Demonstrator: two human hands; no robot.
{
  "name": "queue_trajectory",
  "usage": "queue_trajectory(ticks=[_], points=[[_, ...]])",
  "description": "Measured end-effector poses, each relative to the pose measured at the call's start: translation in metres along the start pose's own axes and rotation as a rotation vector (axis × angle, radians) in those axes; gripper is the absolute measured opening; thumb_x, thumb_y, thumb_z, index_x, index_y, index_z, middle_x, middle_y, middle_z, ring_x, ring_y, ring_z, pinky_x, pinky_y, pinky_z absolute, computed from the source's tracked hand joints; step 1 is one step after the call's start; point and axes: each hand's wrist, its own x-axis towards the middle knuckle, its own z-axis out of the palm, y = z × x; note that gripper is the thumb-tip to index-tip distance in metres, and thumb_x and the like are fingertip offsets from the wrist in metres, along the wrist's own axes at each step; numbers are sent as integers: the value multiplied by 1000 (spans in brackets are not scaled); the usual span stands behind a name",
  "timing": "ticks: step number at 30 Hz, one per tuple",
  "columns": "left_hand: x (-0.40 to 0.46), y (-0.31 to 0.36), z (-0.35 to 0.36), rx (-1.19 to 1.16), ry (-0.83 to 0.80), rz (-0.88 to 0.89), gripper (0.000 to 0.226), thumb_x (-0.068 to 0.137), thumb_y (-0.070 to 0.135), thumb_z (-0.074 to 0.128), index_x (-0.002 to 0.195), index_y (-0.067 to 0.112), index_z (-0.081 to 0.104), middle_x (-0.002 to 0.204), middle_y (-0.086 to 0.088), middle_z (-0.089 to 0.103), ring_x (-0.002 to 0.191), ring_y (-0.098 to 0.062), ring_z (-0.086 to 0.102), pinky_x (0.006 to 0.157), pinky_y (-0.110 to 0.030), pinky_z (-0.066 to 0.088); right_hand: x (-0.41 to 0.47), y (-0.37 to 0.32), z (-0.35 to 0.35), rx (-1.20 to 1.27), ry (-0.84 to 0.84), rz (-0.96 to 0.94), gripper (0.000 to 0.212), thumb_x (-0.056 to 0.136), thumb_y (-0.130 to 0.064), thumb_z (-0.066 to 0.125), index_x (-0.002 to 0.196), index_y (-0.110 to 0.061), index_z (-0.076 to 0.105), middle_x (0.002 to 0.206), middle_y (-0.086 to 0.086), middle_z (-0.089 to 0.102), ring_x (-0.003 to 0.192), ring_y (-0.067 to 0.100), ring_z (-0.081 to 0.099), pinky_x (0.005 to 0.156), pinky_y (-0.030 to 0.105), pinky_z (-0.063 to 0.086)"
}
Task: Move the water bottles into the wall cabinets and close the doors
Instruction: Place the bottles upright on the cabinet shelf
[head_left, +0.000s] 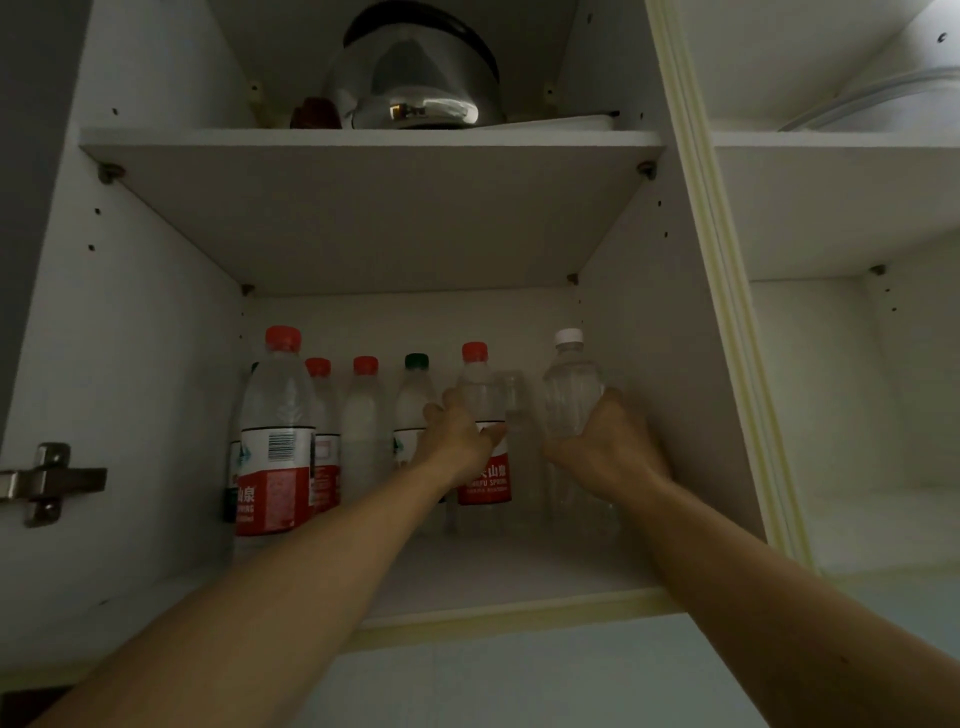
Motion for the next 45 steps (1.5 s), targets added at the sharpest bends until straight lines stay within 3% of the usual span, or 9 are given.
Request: queue_trajectory(ticks=[5, 9, 13, 17, 20, 30, 38, 42, 45], points=[[0, -4, -1, -29, 4, 51, 65, 98, 39, 62, 148, 16, 29, 140, -13, 38, 110, -25, 51, 88, -33, 47, -3, -2, -1, 2, -6, 3, 84, 71, -54, 75, 141, -19, 45, 119, 7, 65, 105, 31, 65, 88, 44, 58], [-3, -2, 0, 284, 178, 142, 81, 91, 47, 68, 150, 14, 24, 135, -17, 45, 119, -32, 51, 85, -41, 51, -4, -2, -2, -5, -5, 11, 79, 71, -48, 76, 138, -17, 48, 119, 8, 65, 106, 31, 65, 88, 43, 58], [-2, -4, -8, 547, 311, 333, 97, 86, 48, 72, 158, 23, 11, 137, -17, 42, 128, -34, 42, 97, -44, 48, -4, -2, -2, -9, 10, 19, 79, 72, -45, 78, 137, -14, 46, 119, 8, 64, 104, 31, 65, 87, 42, 58], [3, -14, -16, 619, 28, 346, 89, 89, 47, 69, 158, 41, 13, 161, -14, 10, 148, -38, 10, 116, -54, 24, -5, -1, -3, -1, -2, 23, 76, 74, -42, 78, 135, -14, 44, 115, 6, 63, 101, 29, 65, 85, 41, 59], [5, -21, -21, 731, -74, 299, 105, 85, 52, 72, 157, 46, -4, 166, -13, -12, 153, -35, -9, 121, -55, 6, -6, -2, -3, 3, -17, 23, 74, 75, -41, 78, 135, -14, 43, 112, 6, 63, 100, 29, 64, 85, 42, 58], [1, -14, -9, 981, -3, 313, 99, 93, 50, 65, 160, 31, -5, 165, -24, -7, 153, -38, 2, 123, -51, 7, -7, -2, -3, 23, -48, 26, 75, 77, -38, 77, 137, -13, 40, 110, 6, 62, 97, 30, 65, 84, 46, 59], [12, -21, 1, 1151, 23, 301, 95, 93, 70, 45, 160, 29, -8, 165, -26, -8, 152, -43, 3, 122, -58, 5, -5, -2, -3, 23, -68, 32, 79, 81, -36, 77, 144, -11, 36, 119, 8, 61, 102, 29, 64, 86, 44, 59], [15, -27, 3, 1134, 35, 303, 103, 88, 76, 44, 160, 26, -10, 165, -25, -10, 152, -43, 2, 122, -57, 1, -5, -1, -3, 44, -83, 38, 78, 81, -35, 77, 143, -13, 35, 118, 7, 61, 100, 27, 64, 85, 43, 59], [15, -31, -5, 1082, -32, 313, 122, 78, 83, 54, 159, 25, -17, 164, -23, -17, 152, -43, -6, 123, -57, -3, -5, -1, -2, 65, -87, 35, 84, 82, -33, 77, 148, -15, 29, 122, 7, 60, 102, 27, 64, 87, 43, 58]])
